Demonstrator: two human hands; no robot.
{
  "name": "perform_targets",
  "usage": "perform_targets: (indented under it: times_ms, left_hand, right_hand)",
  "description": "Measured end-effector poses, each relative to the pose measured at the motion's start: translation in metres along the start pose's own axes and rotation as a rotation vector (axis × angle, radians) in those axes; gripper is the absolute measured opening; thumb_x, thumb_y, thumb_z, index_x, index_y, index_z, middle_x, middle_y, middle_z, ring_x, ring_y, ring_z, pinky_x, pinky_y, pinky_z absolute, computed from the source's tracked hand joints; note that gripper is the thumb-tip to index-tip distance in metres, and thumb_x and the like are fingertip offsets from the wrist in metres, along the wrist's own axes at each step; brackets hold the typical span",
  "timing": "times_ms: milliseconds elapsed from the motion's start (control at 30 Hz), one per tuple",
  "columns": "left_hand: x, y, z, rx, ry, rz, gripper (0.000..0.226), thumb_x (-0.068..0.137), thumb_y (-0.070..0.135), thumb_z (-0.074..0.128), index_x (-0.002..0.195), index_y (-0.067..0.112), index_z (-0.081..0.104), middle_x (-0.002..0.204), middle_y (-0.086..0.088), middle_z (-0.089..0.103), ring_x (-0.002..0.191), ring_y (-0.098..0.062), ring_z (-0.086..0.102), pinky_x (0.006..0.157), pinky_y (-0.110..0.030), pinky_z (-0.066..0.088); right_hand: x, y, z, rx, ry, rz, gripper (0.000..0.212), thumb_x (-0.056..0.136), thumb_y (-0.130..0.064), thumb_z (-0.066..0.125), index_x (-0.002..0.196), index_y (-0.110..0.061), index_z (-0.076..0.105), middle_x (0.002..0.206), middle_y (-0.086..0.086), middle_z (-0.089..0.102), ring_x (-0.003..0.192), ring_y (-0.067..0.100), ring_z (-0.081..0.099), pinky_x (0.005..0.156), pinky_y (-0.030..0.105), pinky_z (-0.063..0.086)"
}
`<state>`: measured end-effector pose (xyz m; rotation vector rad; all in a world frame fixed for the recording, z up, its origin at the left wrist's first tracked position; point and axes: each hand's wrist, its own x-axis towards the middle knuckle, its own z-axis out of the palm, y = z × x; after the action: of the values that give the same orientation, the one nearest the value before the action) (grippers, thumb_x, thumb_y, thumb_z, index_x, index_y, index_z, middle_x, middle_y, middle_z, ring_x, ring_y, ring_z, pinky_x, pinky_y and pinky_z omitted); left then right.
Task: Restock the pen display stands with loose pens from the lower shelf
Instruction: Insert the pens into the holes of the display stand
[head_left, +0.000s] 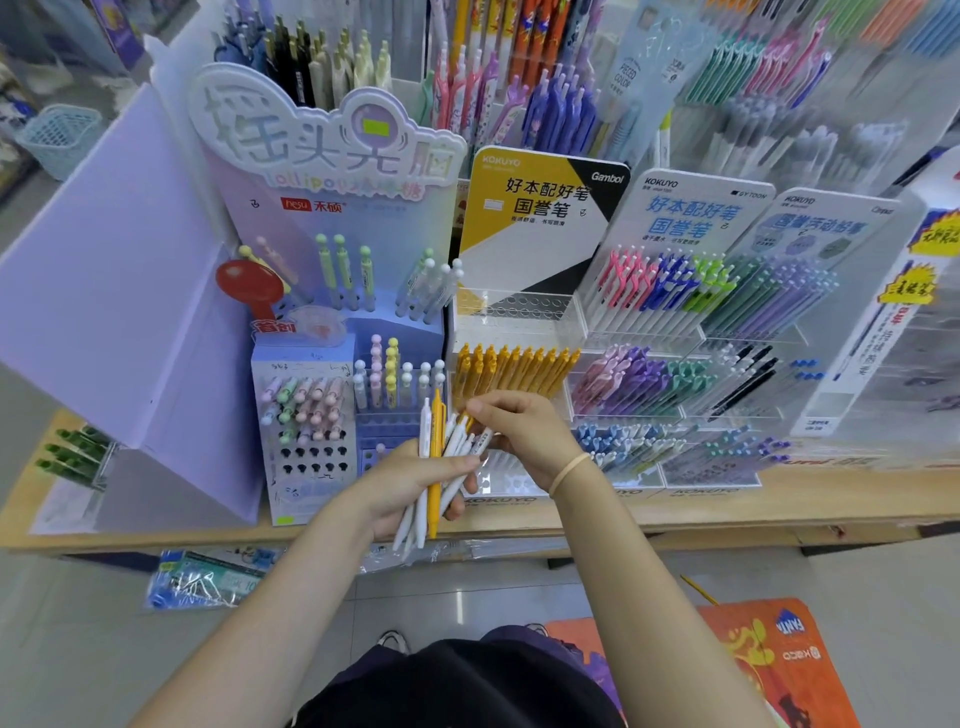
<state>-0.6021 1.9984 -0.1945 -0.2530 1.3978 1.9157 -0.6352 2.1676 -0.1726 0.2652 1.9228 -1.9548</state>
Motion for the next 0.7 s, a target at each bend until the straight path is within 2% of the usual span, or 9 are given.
perform_targets:
  times_ms: [133, 200, 267, 433, 500, 600, 700]
  left_hand:
    - [0.0, -0.005, -0.001, 0.034, 0.017, -0.013, 0.033, 0.092, 0.014, 0.069, 0.119, -0.003, 0.06, 0.076, -0.012, 0.067, 0.058, -0.022, 0.059, 0.056, -0.03, 0.054]
    - [-0.001, -0.008, -0.002, 0.034, 0.042, -0.019, 0.028, 0.094, 0.013, 0.067, 0.115, -0.004, 0.061, 0.075, -0.011, 0.067, 0.055, -0.021, 0.059, 0.053, -0.029, 0.053]
    - [-0.001, -0.011, -0.004, 0.009, 0.136, -0.007, 0.018, 0.095, 0.012, 0.066, 0.105, -0.003, 0.063, 0.071, -0.01, 0.067, 0.052, -0.019, 0.058, 0.05, -0.028, 0.052]
    - [-0.004, -0.011, -0.01, -0.135, 0.37, 0.056, 0.018, 0.095, 0.016, 0.067, 0.094, -0.001, 0.065, 0.066, -0.011, 0.068, 0.046, -0.016, 0.059, 0.046, -0.025, 0.052]
    - [-0.005, -0.01, -0.012, -0.146, 0.402, 0.062, 0.022, 0.095, 0.018, 0.068, 0.096, -0.004, 0.066, 0.065, -0.012, 0.07, 0.045, -0.016, 0.061, 0.046, -0.026, 0.054]
    - [-0.007, -0.011, -0.015, -0.148, 0.418, 0.071, 0.032, 0.094, 0.021, 0.07, 0.107, -0.008, 0.066, 0.077, -0.016, 0.073, 0.049, -0.018, 0.064, 0.049, -0.027, 0.055]
    - [-0.007, -0.013, -0.019, -0.147, 0.43, 0.067, 0.035, 0.093, 0.023, 0.071, 0.11, -0.007, 0.066, 0.081, -0.017, 0.074, 0.054, -0.02, 0.064, 0.048, -0.026, 0.053]
  right_hand:
    - [-0.003, 0.001, -0.001, 0.093, 0.199, -0.065, 0.006, 0.091, -0.012, 0.069, 0.09, -0.007, 0.071, 0.073, 0.0, 0.068, 0.071, 0.015, 0.064, 0.063, 0.026, 0.053]
    - [-0.002, 0.001, -0.005, 0.137, 0.323, -0.144, 0.007, 0.092, -0.014, 0.069, 0.093, -0.008, 0.071, 0.072, -0.001, 0.068, 0.068, 0.015, 0.065, 0.06, 0.027, 0.052]
    - [-0.002, -0.001, -0.008, 0.181, 0.411, -0.235, 0.006, 0.093, -0.011, 0.066, 0.094, -0.006, 0.07, 0.07, -0.001, 0.067, 0.064, 0.014, 0.064, 0.057, 0.026, 0.052]
    - [0.002, -0.007, -0.009, 0.19, 0.471, -0.376, 0.008, 0.094, 0.0, 0.061, 0.09, -0.007, 0.063, 0.075, 0.006, 0.068, 0.066, 0.02, 0.066, 0.066, 0.032, 0.059]
    - [0.004, -0.006, -0.007, 0.122, 0.5, -0.415, 0.011, 0.093, 0.001, 0.063, 0.09, -0.009, 0.064, 0.076, 0.006, 0.068, 0.068, 0.022, 0.067, 0.069, 0.035, 0.06]
    - [0.008, -0.003, -0.003, 0.044, 0.536, -0.45, 0.016, 0.092, 0.0, 0.064, 0.088, -0.015, 0.064, 0.077, 0.004, 0.068, 0.071, 0.023, 0.068, 0.073, 0.042, 0.059]
    - [0.009, -0.002, 0.0, -0.041, 0.55, -0.467, 0.019, 0.092, -0.004, 0.066, 0.085, -0.021, 0.066, 0.077, 0.006, 0.068, 0.071, 0.023, 0.067, 0.074, 0.046, 0.06]
